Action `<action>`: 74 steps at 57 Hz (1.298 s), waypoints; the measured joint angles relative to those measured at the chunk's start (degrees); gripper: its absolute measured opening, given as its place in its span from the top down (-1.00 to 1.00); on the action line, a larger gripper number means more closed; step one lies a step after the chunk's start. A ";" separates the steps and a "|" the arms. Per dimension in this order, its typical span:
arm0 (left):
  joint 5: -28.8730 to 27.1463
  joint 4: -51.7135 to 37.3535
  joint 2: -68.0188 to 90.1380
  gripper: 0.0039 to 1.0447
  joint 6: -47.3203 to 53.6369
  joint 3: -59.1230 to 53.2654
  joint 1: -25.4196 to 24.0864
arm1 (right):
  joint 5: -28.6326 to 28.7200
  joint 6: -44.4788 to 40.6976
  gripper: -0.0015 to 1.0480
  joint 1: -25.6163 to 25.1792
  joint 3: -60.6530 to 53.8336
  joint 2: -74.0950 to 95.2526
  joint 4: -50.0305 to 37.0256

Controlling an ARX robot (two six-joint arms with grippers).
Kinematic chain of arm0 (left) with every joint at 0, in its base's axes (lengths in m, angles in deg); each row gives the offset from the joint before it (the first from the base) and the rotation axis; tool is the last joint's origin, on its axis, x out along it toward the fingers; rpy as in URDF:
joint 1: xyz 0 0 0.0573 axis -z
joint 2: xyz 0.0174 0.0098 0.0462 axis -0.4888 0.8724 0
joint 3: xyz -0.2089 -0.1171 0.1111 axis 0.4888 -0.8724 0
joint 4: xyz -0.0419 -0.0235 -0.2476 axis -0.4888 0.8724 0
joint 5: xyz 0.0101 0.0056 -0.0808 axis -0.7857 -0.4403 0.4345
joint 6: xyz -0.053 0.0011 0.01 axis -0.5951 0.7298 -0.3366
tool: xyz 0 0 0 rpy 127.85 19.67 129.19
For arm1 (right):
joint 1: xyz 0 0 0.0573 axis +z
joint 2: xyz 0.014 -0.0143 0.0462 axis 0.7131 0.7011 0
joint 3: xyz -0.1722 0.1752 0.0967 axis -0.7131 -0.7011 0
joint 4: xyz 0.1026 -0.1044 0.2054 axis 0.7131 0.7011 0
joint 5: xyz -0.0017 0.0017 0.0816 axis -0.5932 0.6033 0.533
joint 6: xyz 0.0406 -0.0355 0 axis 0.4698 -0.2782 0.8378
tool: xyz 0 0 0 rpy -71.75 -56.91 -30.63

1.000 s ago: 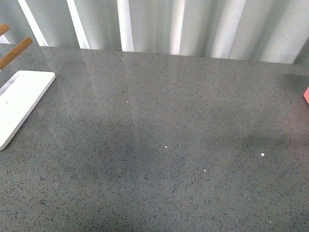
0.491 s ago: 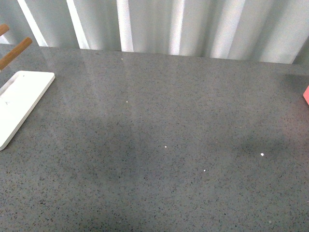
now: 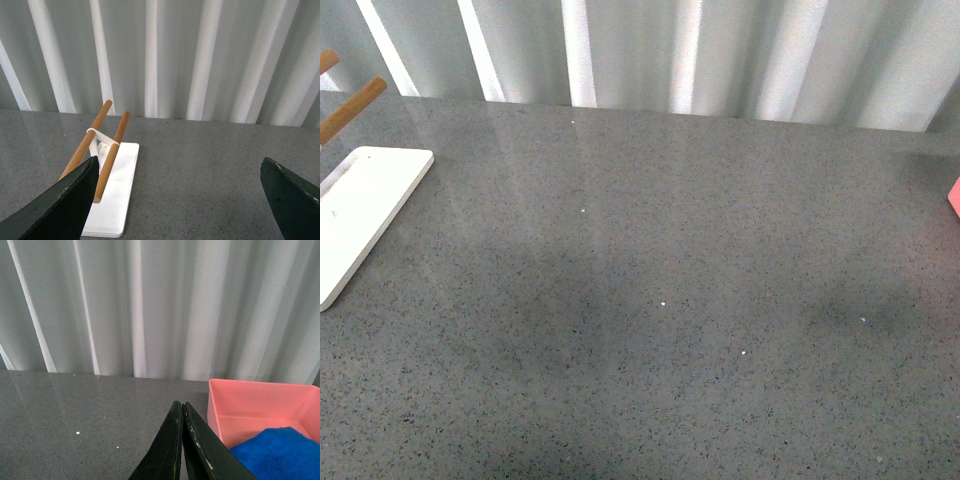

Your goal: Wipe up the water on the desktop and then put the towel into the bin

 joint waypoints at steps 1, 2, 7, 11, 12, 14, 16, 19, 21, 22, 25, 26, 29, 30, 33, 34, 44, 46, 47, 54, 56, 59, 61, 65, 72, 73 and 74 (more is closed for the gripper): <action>0.00 0.00 0.00 -0.87 0.00 0.00 0.00 | 0.00 0.02 0.94 0.00 0.00 -0.26 0.24; 0.00 0.00 0.00 -0.87 -0.02 0.00 0.00 | 0.00 0.04 0.94 0.00 0.02 -1.25 1.31; 0.00 0.00 0.00 -0.87 0.00 0.00 0.00 | -0.02 0.17 0.94 0.00 0.00 -7.76 9.70; -0.02 0.02 0.02 -0.87 0.00 0.00 0.00 | -0.02 0.24 0.94 0.00 0.00 -9.77 10.03; -0.02 0.00 0.00 -0.87 0.00 0.00 0.00 | -0.02 0.24 0.94 0.00 0.00 -9.92 10.05; 0.00 0.00 -0.04 -0.87 0.00 0.00 0.00 | -0.04 0.24 0.94 0.00 0.00 -9.97 10.19; 0.00 0.00 -0.07 -0.87 0.00 0.00 0.00 | -0.02 0.24 0.94 0.00 0.00 -9.97 10.32; 0.00 0.02 0.02 -0.87 0.00 0.00 0.00 | -0.02 0.26 0.94 0.00 0.00 -9.97 10.36; 0.00 0.02 -0.02 -0.87 0.00 0.00 0.00 | 0.00 0.26 0.94 0.00 0.00 -9.97 10.36; 0.00 0.02 -0.02 -0.87 0.00 0.00 0.00 | 0.00 0.26 0.94 0.00 0.00 -9.97 10.36; 0.00 0.02 -0.02 -0.87 0.00 0.00 0.00 | 0.00 0.24 0.93 0.00 0.00 -9.97 10.36; 0.00 0.00 -0.02 -0.87 0.00 0.00 0.00 | 0.00 0.26 0.87 0.00 0.00 -9.97 10.36; 0.00 0.00 0.00 -0.87 0.00 0.00 0.00 | -0.02 0.26 0.70 0.00 0.00 -9.97 10.36; 0.00 0.00 0.00 -0.87 0.00 0.00 0.00 | -0.02 0.28 0.64 0.00 0.00 -9.97 10.36; 0.00 0.02 0.00 -0.87 0.00 0.00 0.00 | -0.02 0.28 0.47 0.00 0.00 -9.97 10.36; 0.00 0.02 0.00 -0.87 0.00 0.00 0.00 | -0.02 0.28 0.40 0.00 0.00 -9.97 10.36; 0.00 0.00 0.00 -0.87 0.00 0.00 0.00 | 0.00 0.31 -0.18 0.00 0.00 -9.97 10.36; 0.00 0.00 -0.02 -0.87 0.00 0.00 0.00 | 0.00 0.31 -0.28 0.00 0.00 -9.97 10.36; 0.00 0.02 -0.02 -0.87 0.00 0.00 0.00 | -0.02 0.31 -0.35 0.00 0.00 -9.97 10.36; 0.00 0.00 -0.02 -0.87 0.00 0.00 0.00 | 0.00 0.39 -0.90 0.00 0.00 -9.97 10.36; 0.00 0.02 0.00 -0.87 0.00 0.00 0.00 | 0.00 0.37 -0.87 0.00 0.00 -9.97 10.36; 0.00 0.02 0.00 -0.87 0.00 0.00 0.00 | -0.02 0.37 -0.85 0.00 0.00 -9.97 10.36; 0.00 0.00 0.00 -0.87 0.00 0.00 0.00 | -0.02 0.37 -0.86 0.00 0.00 -9.97 10.36; 0.00 0.02 0.00 -0.87 0.00 0.00 0.00 | -0.02 0.37 -0.86 0.00 0.00 -9.97 10.36; 0.00 0.00 0.00 -0.87 0.00 0.00 0.00 | 0.00 0.37 -0.86 0.00 0.00 -9.97 10.36; 0.00 0.02 0.00 -0.87 0.00 0.00 0.00 | -0.02 0.37 -0.86 0.00 0.00 -9.97 10.36; 0.00 0.02 0.00 -0.87 0.00 0.00 0.00 | 0.00 0.37 -0.86 0.00 0.00 -9.97 10.36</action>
